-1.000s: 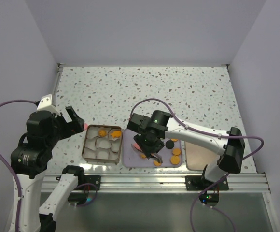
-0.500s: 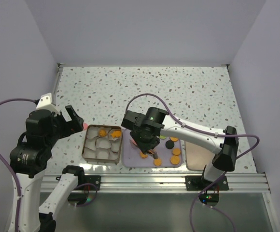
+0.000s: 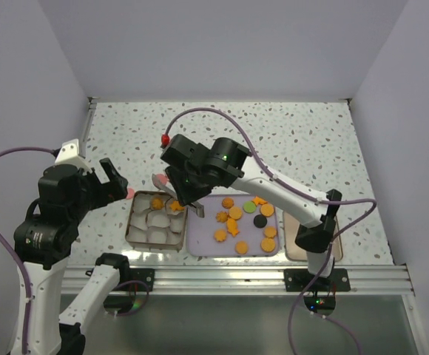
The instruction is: Pack the cookies
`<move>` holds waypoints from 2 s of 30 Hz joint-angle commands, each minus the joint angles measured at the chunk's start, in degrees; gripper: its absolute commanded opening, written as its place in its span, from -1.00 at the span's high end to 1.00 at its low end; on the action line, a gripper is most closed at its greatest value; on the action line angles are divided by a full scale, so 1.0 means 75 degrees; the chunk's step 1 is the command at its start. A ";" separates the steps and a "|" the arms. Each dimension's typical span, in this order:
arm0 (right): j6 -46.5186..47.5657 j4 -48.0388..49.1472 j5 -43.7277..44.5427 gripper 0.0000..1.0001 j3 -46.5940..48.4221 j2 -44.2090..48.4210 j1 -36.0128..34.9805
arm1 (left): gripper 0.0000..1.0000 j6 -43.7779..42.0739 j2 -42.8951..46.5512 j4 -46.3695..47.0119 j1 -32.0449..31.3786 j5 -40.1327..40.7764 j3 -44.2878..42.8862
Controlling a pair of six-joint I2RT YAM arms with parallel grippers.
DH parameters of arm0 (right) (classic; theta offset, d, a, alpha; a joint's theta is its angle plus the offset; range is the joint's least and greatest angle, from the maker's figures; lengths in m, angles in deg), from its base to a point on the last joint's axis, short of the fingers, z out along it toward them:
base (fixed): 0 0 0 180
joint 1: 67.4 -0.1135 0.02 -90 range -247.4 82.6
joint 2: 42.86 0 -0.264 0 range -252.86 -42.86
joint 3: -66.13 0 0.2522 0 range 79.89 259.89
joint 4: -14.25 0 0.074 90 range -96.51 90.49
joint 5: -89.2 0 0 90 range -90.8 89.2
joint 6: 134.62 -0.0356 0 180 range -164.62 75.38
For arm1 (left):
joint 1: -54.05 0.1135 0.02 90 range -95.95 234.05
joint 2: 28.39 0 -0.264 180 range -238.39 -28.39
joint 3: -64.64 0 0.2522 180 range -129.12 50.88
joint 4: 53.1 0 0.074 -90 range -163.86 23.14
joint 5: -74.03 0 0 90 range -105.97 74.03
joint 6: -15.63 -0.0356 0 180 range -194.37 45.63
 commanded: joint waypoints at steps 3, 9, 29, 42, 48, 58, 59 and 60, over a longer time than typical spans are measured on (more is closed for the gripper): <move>-0.0061 -0.0115 -0.0885 0.38 0.0823 -0.0795 -0.0049 | -1.00 -0.0106 -0.0070 -0.0088 -0.0054 -0.0006 -0.0422; -0.0084 0.0330 -0.1483 0.38 0.1328 -0.1464 -0.0049 | -1.00 -0.0095 -0.0059 -0.0276 -0.0054 0.0065 -0.0586; -0.0002 0.1350 -0.1601 0.21 0.0977 -0.2214 0.0150 | -1.00 0.0023 -0.0035 -0.0569 -0.0054 0.0182 -0.0739; 0.0021 0.1386 -0.1578 0.07 0.0988 -0.2098 0.0396 | -1.00 -0.0012 -0.0117 -0.0452 -0.0054 0.0159 -0.0669; 0.0045 0.1128 -0.1297 0.08 0.0791 -0.1396 0.0466 | -1.00 -0.0024 -0.0152 -0.0253 -0.0054 0.0100 -0.0528; 0.0138 0.0460 -0.0477 0.08 -0.0673 0.0596 0.0525 | -1.00 -0.0024 -0.0211 0.0099 -0.0042 -0.0041 -0.0258; 0.0138 0.0425 -0.0325 0.08 -0.0919 0.1004 0.0525 | -1.00 -0.0024 -0.0211 0.0133 -0.0054 -0.0052 -0.0212; 0.0127 0.0390 -0.0289 0.08 -0.1409 0.1264 0.0525 | -1.00 -0.0024 -0.0211 0.0145 -0.0066 -0.0052 -0.0200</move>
